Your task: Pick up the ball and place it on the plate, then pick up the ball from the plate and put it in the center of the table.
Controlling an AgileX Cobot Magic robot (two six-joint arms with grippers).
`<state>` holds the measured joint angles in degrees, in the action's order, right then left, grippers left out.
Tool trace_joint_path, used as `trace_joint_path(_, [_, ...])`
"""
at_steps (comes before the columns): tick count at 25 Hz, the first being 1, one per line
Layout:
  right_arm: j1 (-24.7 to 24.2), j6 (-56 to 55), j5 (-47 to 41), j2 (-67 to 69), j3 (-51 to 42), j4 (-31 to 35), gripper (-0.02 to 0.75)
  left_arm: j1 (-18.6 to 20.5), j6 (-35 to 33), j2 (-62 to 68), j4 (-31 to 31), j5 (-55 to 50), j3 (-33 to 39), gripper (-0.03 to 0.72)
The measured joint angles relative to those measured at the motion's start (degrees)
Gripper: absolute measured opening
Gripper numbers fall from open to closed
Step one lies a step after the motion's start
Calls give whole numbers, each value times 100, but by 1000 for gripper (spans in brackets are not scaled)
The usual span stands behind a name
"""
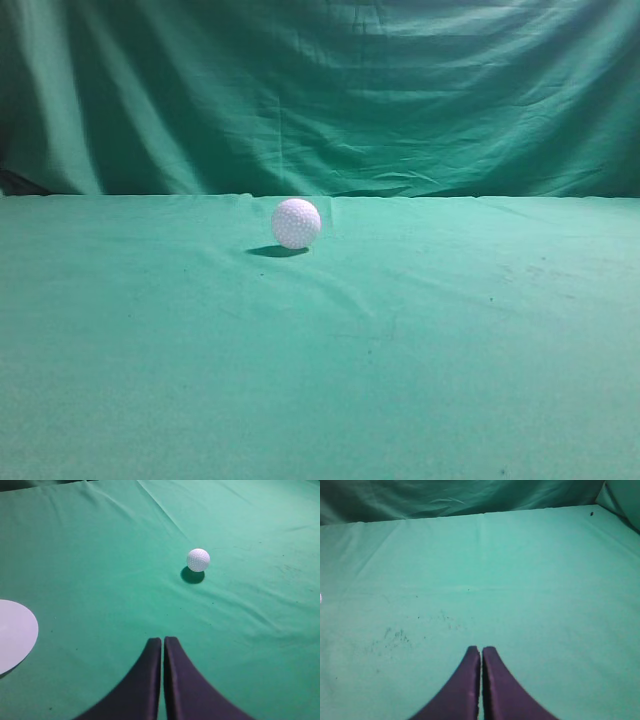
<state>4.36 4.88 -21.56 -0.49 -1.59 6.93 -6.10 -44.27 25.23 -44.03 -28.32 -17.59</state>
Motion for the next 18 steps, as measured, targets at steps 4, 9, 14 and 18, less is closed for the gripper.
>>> trace_joint_path(4, [0, 0, 0, 0, 0, 0, 0, 0, -25, -523, 58, 0, 0, 0])
trace_joint_path(9, [0, 0, 0, 0, 0, 0, 0, 0, 136, -1783, 628, 136, 237, 0])
trace_joint_path(14, [0, 0, 0, 0, 0, 0, 0, 0, 419, -2565, 732, 733, 851, 0])
trace_joint_path(18, [0, 0, -4, 0, 0, 0, 0, 0, 511, -2587, 732, 1117, 1312, 0])
